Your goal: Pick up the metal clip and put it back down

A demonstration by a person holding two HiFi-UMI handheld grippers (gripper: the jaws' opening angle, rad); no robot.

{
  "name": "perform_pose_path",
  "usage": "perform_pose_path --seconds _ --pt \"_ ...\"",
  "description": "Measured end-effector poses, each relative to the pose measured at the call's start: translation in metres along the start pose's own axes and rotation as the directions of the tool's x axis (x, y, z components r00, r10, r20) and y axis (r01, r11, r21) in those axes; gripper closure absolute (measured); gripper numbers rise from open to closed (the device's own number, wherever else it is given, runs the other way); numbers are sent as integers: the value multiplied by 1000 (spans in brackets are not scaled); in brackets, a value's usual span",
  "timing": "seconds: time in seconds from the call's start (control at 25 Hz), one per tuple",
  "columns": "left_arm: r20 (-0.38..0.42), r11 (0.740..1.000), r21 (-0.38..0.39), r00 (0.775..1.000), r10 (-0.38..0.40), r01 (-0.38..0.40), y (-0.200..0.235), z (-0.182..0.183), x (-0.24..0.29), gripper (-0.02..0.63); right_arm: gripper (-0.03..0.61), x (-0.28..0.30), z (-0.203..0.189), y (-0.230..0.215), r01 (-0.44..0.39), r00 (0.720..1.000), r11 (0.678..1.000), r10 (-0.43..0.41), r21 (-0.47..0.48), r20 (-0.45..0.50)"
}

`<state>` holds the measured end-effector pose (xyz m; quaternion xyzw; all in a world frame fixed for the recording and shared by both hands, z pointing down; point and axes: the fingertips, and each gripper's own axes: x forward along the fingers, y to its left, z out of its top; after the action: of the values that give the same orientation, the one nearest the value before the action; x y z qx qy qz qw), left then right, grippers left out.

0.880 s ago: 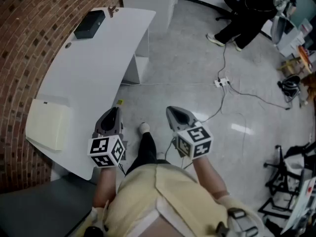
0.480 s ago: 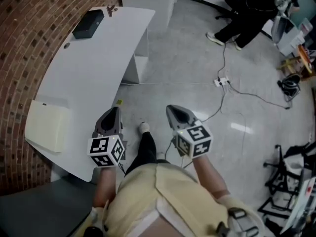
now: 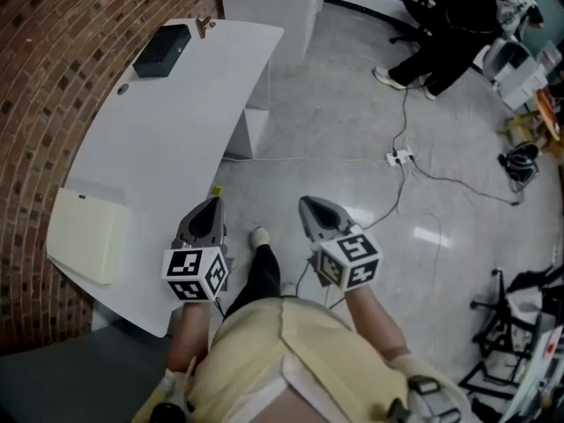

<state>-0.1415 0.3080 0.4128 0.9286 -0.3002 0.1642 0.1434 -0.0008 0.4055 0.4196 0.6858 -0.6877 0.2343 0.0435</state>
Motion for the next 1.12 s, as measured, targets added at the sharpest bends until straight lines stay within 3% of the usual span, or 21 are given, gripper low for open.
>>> perform_pose_path --seconds 0.24,0.68,1.0,1.12 --pt "8 999 34 1000 22 -22 15 13 25 611 574 26 13 -15 9 1000 1000 -9 -4 0" --pt "-32 995 95 999 -11 14 34 34 79 611 574 81 40 -31 -31 999 999 30 -16 -35" --pt "-59 992 114 997 52 -45 64 48 108 607 574 125 59 -44 -56 997 998 56 6 -48" --pt "-72 993 106 996 56 -49 75 55 119 559 574 142 67 -45 -66 996 998 66 7 -60"
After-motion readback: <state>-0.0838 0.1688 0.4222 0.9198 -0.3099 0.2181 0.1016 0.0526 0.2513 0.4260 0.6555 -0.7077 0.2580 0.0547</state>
